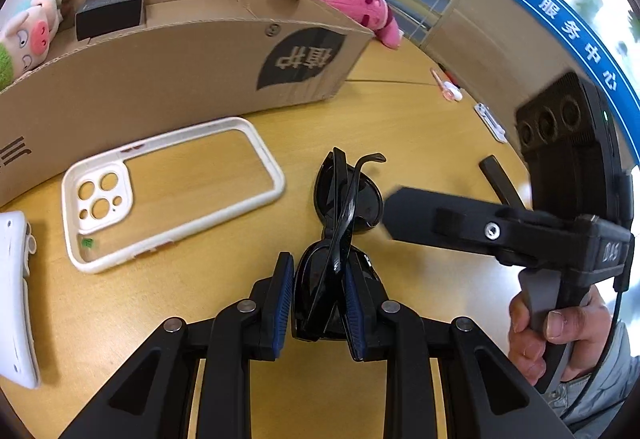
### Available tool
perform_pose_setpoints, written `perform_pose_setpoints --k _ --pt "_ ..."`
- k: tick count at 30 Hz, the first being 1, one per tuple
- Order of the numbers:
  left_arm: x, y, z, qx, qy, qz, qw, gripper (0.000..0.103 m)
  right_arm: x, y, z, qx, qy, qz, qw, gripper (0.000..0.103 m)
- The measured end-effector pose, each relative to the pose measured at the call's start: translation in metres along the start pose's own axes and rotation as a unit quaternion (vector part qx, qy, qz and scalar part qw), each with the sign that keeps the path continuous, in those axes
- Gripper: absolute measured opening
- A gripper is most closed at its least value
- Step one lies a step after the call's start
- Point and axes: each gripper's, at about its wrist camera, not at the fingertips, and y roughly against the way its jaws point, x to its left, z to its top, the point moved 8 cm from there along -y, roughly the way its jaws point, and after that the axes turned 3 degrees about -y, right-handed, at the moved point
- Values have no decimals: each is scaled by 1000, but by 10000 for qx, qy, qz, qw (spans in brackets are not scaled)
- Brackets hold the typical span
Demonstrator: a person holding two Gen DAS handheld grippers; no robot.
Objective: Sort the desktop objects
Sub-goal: 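Move the left tool to the black sunglasses and close on them, then carry the sunglasses with the left tool over the cardboard box and release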
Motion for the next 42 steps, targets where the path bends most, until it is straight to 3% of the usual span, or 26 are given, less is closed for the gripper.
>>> perform_pose_setpoints --k 3,6,9,16,22,30,38,42 --pt "-6 -4 -5 74 -75 80 9999 26 6 -13 -3 110 34 60 9999 75" --pt "-6 -5 -12 109 -23 9 9999 25 1 -21 -4 198 -134 92 9997 43" --pt "-4 -2 -14 73 -22 69 9999 24 -6 -28 -7 259 -248 20 9994 21" --pt "-2 3 -17 25 36 1 10000 24 6 -33 -7 271 -180 92 9994 15" --pt "-7 28 0 -334 -24 -106 9994 22 42 -17 6 14 255 150 9996 12" --pt "-11 86 58 -1117 -162 -176 9935 20 108 18 55 -489 1213 178 9913 10" --pt "3 111 137 -1562 -126 -139 9876 19 154 27 114 -635 1905 222 9794 10" --pt "14 123 156 -1643 -67 -93 9863 19 167 22 142 -555 2023 362 9771 10"
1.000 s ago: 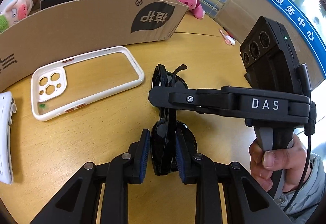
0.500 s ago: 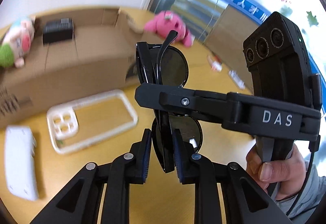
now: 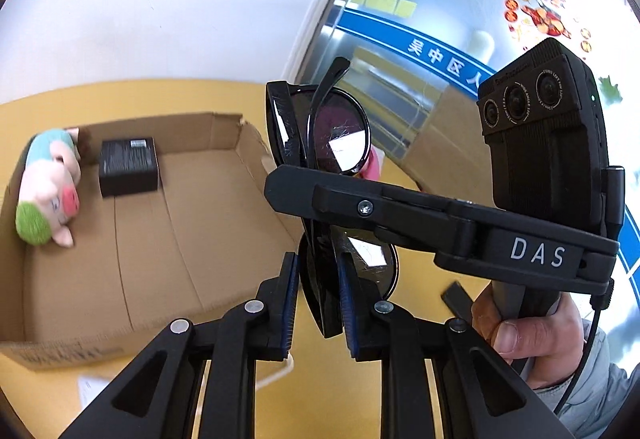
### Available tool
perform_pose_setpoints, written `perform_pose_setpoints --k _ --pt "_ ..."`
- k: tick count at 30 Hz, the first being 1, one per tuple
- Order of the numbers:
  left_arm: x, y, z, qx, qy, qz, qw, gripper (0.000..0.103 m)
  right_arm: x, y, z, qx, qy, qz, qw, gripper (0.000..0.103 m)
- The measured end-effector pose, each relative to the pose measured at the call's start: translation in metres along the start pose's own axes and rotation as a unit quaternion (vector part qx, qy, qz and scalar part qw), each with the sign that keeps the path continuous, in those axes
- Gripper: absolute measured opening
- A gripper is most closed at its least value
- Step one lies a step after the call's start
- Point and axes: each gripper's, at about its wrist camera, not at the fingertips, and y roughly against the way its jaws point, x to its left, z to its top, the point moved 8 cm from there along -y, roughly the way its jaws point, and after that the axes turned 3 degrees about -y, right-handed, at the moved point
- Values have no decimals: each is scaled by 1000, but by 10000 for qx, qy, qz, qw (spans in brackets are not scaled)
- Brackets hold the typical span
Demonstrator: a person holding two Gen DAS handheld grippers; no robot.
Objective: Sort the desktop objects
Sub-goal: 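Carry the sunglasses with the left tool over the cardboard box and release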
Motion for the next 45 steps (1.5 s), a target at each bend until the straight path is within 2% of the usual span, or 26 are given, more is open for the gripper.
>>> perform_pose_setpoints --k 11,22,23,25,32,43,45 --pt "34 -20 83 -39 117 188 9997 19 -19 -30 83 47 104 105 9999 10" --pt "91 -71 129 240 438 405 9979 16 -67 -93 138 417 -107 141 9990 10" --pt "97 -78 130 297 493 394 9976 8 -73 -101 139 460 -173 167 9987 10" --pt "108 -94 130 460 658 257 9964 5 -89 -114 143 512 -319 179 9980 9" --pt "150 -160 113 997 1014 277 9895 5 -151 -165 129 824 -756 -21 9937 9" --pt "174 -241 82 1651 1406 -134 9761 5 -231 -203 98 1267 -1271 -589 9820 9" --pt "178 -252 77 1772 1559 -218 9715 5 -241 -210 93 1389 -1333 -703 9788 9"
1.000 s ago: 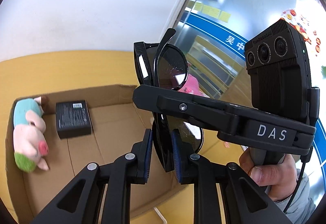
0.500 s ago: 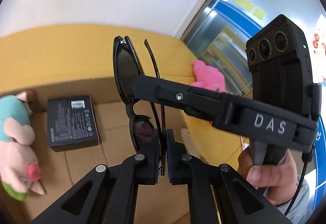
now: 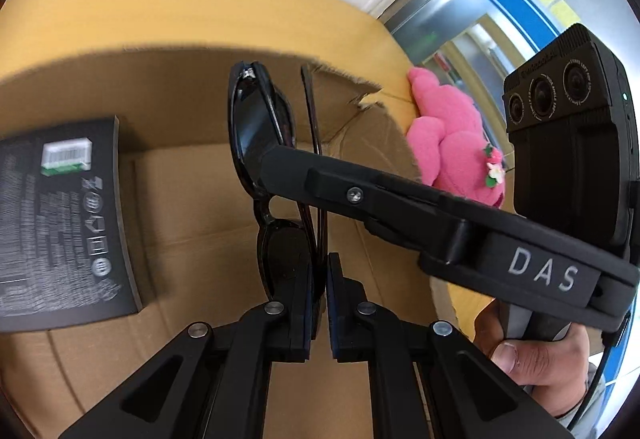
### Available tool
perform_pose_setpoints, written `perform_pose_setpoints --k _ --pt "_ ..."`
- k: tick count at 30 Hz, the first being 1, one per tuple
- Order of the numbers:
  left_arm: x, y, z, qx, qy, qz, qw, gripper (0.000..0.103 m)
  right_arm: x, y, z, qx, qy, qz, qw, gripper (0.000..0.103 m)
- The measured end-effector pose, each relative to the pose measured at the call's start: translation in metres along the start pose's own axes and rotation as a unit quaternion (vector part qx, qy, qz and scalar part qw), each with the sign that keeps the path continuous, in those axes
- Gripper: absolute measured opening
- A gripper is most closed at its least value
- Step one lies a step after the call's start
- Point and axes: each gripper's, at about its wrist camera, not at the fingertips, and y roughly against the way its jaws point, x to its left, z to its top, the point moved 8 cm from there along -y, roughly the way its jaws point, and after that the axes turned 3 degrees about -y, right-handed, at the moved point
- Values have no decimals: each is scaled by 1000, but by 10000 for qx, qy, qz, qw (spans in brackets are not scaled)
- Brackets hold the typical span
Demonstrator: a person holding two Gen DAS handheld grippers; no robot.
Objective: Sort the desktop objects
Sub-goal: 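Carry the sunglasses with the left tool over the cardboard box and release, then withdraw the open left tool from the cardboard box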
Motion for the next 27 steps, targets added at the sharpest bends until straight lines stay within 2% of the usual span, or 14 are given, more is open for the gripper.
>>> perform_pose_setpoints --k 8,10,13,15,16,17,18,20,22,24,27 --pt "20 -23 -4 358 521 -134 9979 6 -19 -30 -5 288 -223 -380 9986 9" --pt "22 -22 -3 348 587 -186 9975 7 -20 -34 -4 288 -235 -422 9984 9" --pt "22 -17 -3 321 604 -73 9976 8 -17 -34 -1 229 -267 -370 9987 12" --pt "21 -14 -4 304 607 -7 9977 18 -15 -31 -1 171 -288 -298 9990 13" --pt "18 -11 -5 296 566 11 9980 31 -12 -27 -1 146 -279 -263 9992 15" --pt "13 -7 -6 282 462 57 9985 44 -8 -22 0 113 -238 -253 9993 26" --pt "12 -5 -6 259 360 150 9989 48 -3 -15 0 56 -147 -302 9994 40" --pt "1 11 -9 128 76 419 9990 57 7 8 1 -170 133 -459 9987 56" --pt "-9 31 -12 -89 -120 619 9980 62 21 37 -1 -466 345 -509 9970 62" --pt "-22 64 -19 -505 -333 813 9949 65 35 67 -10 -811 517 -572 9937 70" --pt "-43 121 -38 -1171 -756 1067 9845 76 55 117 -36 -1393 873 -864 9826 79"
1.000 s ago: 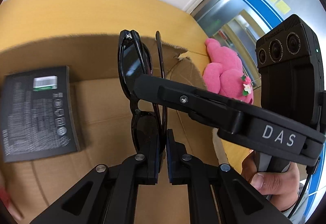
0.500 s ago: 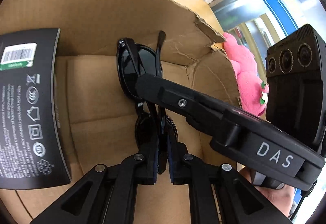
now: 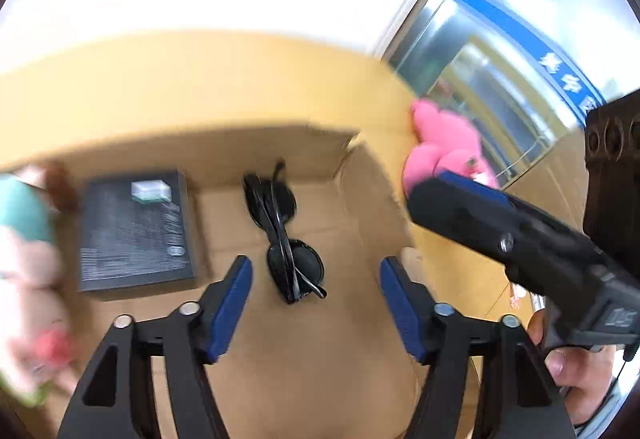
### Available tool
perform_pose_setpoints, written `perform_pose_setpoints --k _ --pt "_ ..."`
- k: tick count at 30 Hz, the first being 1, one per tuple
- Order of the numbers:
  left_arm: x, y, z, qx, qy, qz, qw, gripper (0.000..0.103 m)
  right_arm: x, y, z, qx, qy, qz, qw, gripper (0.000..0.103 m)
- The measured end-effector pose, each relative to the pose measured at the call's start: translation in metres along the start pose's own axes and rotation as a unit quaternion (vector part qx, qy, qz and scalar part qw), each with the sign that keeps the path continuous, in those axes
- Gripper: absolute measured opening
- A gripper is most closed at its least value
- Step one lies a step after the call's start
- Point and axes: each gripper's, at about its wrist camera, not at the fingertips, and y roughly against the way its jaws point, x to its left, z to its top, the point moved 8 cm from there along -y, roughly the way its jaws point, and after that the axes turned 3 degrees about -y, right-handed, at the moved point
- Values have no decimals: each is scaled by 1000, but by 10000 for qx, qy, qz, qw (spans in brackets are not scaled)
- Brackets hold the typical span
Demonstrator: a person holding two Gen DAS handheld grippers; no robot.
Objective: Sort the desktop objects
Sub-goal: 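Withdraw the open left tool from the cardboard box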
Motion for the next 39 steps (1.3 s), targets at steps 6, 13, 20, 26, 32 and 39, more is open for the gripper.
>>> perform_pose_setpoints --k 6,13,20,26,32,39 --pt "-1 116 -45 -1221 -449 1198 9842 103 33 89 -58 -668 495 -601 9947 81" --pt "4 183 -119 -1768 -333 1616 9703 103 73 135 -119 -933 659 -682 9911 83" --pt "-16 209 -157 -1955 -469 1753 9638 103 89 146 -169 -776 706 -901 9904 83" --pt "-25 208 -167 -1935 -356 1680 9660 103 97 161 -187 -790 705 -910 9902 83" --pt "-27 206 -173 -1904 -365 1677 9666 103 95 166 -191 -807 691 -952 9898 83" --pt "-25 202 -177 -1845 -319 1736 9669 103 92 159 -196 -747 680 -923 9906 83"
